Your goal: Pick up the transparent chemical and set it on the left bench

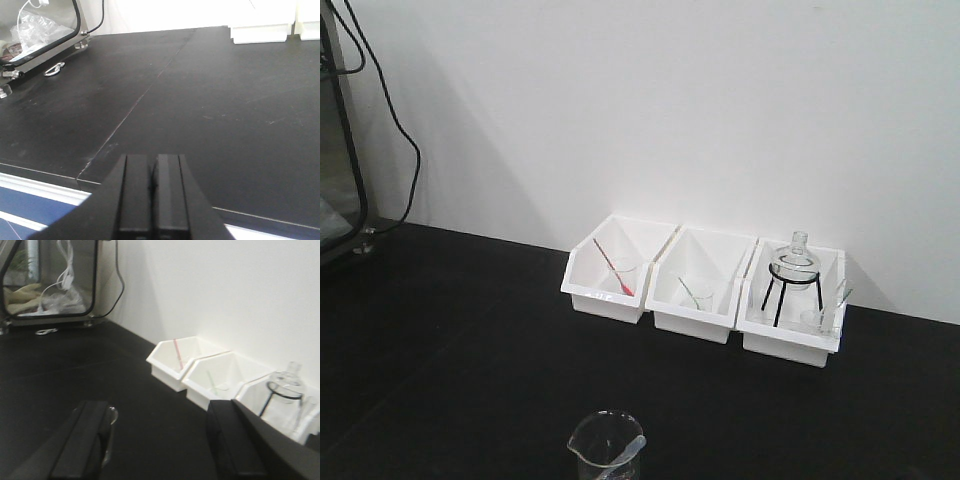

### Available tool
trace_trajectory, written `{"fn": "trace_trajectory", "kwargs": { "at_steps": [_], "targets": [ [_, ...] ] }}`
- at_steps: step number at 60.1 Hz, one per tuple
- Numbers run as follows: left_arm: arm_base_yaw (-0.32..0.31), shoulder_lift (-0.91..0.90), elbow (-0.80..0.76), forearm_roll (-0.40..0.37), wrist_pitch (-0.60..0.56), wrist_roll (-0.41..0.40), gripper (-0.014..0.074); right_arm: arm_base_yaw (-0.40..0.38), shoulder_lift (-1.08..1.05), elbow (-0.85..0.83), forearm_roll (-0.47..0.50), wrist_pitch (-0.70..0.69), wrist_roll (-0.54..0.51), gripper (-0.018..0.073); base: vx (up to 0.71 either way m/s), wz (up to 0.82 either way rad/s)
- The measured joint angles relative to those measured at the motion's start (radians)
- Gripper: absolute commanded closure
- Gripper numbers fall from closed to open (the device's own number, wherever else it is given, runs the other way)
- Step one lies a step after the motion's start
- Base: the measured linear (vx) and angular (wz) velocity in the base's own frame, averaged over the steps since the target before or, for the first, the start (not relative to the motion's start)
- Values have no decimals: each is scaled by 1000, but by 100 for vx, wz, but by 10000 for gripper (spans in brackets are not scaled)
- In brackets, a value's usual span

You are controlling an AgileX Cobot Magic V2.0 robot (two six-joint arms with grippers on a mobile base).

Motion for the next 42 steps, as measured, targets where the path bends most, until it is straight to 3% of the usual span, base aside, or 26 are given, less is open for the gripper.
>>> {"fn": "trace_trajectory", "kwargs": {
  "at_steps": [7,13,20,28,34,42],
  "targets": [
    [0,0,0,0,0,0,600,-16,-89,3,18,90,-7,133,0,0],
    [0,0,0,0,0,0,600,-111,-173,4,127,171,-68,216,0,0],
    [0,0,0,0,0,0,600,-283,-254,13,305,236,-233,374,0,0],
    [0,0,0,0,0,0,600,-429,-319,117,433,183,-429,571,0,0],
    [0,0,0,0,0,0,600,-475,-367,257,535,104,-487,569,0,0],
    [0,0,0,0,0,0,600,-480,-438,423,564,38,-512,568,0,0]
  ]
}}
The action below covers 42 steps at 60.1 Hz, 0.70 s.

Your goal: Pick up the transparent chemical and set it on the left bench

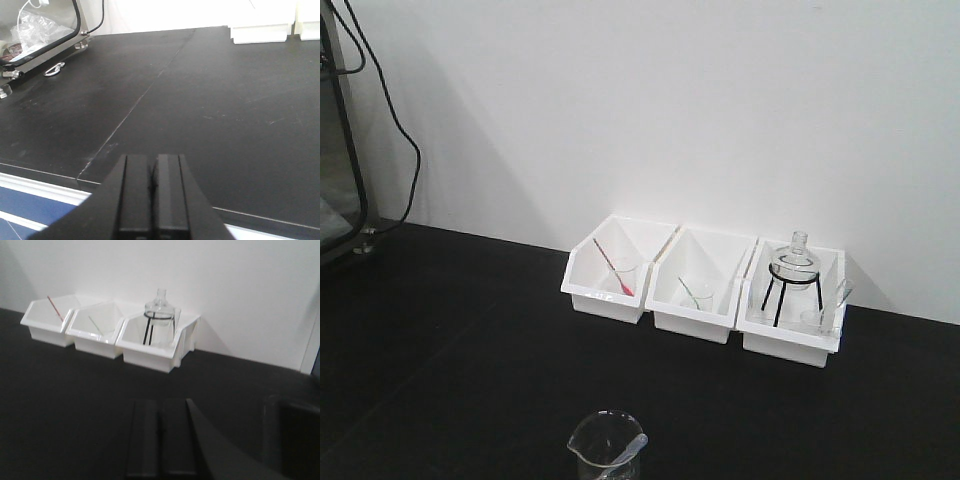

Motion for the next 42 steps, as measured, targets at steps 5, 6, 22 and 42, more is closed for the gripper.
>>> {"fn": "trace_trajectory", "kwargs": {
  "at_steps": [5,6,22,42],
  "targets": [
    [0,0,0,0,0,0,600,0,-33,21,3,36,-5,566,0,0],
    [0,0,0,0,0,0,600,0,-34,21,3,38,-5,566,0,0],
    [0,0,0,0,0,0,600,0,-34,22,4,65,-8,566,0,0],
    [0,0,0,0,0,0,600,0,-34,22,5,66,-8,566,0,0]
  ]
}}
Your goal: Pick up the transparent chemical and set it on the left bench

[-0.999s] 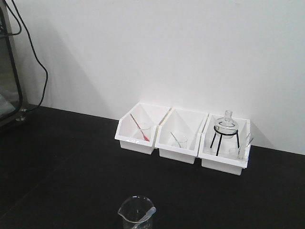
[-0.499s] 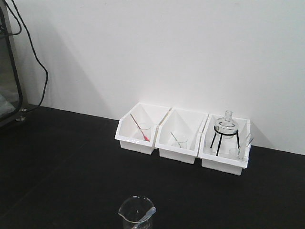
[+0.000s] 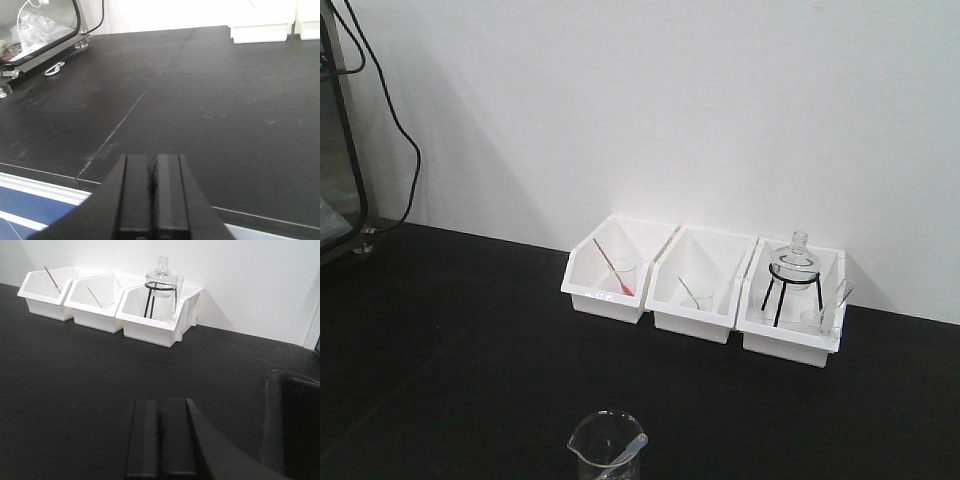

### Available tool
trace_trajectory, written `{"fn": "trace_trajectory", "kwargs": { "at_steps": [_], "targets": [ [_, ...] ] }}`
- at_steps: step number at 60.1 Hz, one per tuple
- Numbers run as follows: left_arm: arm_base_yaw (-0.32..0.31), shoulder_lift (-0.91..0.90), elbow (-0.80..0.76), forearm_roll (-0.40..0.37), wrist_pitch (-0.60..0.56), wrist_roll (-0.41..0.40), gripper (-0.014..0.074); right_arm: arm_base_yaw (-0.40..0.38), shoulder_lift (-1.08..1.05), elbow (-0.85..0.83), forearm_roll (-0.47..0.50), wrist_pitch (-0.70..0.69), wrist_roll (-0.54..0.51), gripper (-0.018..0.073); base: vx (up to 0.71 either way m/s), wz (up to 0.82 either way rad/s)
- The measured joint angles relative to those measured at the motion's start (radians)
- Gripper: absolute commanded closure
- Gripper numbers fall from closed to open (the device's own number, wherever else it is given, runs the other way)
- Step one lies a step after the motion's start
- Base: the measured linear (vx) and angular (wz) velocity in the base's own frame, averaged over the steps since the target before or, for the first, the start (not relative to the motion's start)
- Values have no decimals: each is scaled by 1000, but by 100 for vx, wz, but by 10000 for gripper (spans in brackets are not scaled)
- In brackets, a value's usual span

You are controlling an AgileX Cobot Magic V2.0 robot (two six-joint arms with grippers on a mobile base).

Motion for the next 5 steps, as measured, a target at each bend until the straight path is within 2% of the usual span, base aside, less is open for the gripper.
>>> {"fn": "trace_trajectory", "kwargs": {
  "at_steps": [5],
  "targets": [
    [0,0,0,0,0,0,600,0,0,0,1,0,0,566,0,0]
  ]
}}
